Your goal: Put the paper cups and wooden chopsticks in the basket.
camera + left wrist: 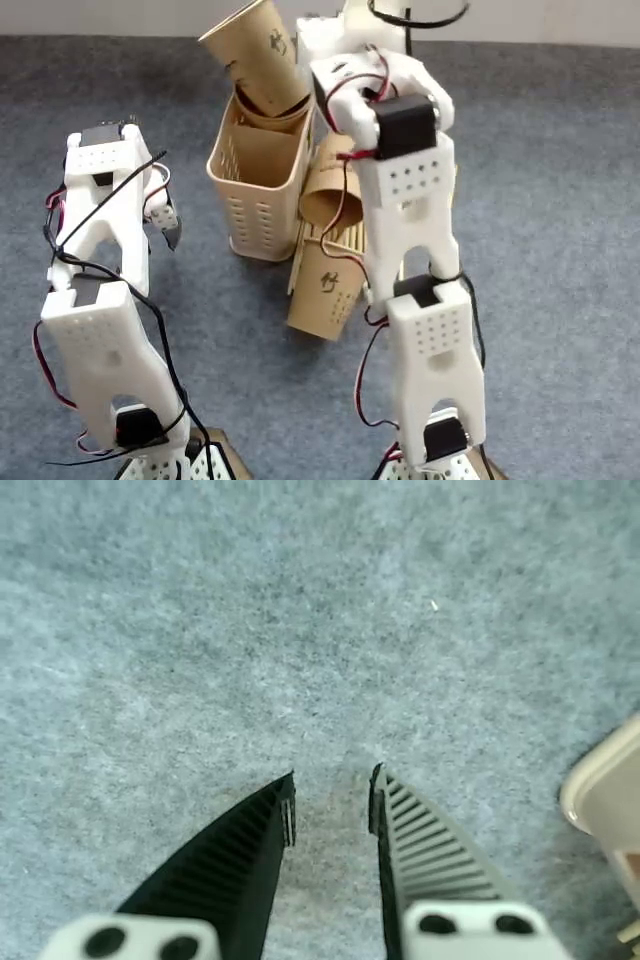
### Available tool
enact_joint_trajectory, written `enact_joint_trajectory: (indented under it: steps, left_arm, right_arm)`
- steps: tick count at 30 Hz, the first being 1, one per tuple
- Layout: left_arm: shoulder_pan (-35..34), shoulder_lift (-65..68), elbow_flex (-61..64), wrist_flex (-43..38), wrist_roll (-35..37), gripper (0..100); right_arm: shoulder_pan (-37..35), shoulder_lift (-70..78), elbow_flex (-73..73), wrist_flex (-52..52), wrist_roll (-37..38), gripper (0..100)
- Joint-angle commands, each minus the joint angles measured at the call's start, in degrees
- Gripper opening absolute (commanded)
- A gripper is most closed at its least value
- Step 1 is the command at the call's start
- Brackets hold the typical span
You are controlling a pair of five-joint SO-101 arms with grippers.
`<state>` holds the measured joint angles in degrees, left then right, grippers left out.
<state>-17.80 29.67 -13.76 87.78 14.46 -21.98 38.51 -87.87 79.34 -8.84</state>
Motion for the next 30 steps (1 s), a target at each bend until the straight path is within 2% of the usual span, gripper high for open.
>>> enact_joint_trajectory:
  steps: [1, 14, 25, 30]
  left_arm:
    - [-0.75, -2.68, -0.22, -0.09, 0.26, 14]
    - [-0.75, -2.68, -0.22, -0.18, 0.18, 14]
    - [-1.63, -2.68, -0.22, -0.35, 0.18, 14]
    - [-1.63, -2.68, -0.22, -0.35, 0.26, 14]
  right_arm:
    - [1.27, 0.57, 0.92, 2.59, 0.7, 12.4]
    - [-4.97, 11.3, 0.84, 18.68, 0.79, 12.4]
    - [0.04, 6.37, -14.81, 20.26, 0.53, 12.4]
    - [0.04, 2.86, -13.76, 18.68, 0.44, 12.4]
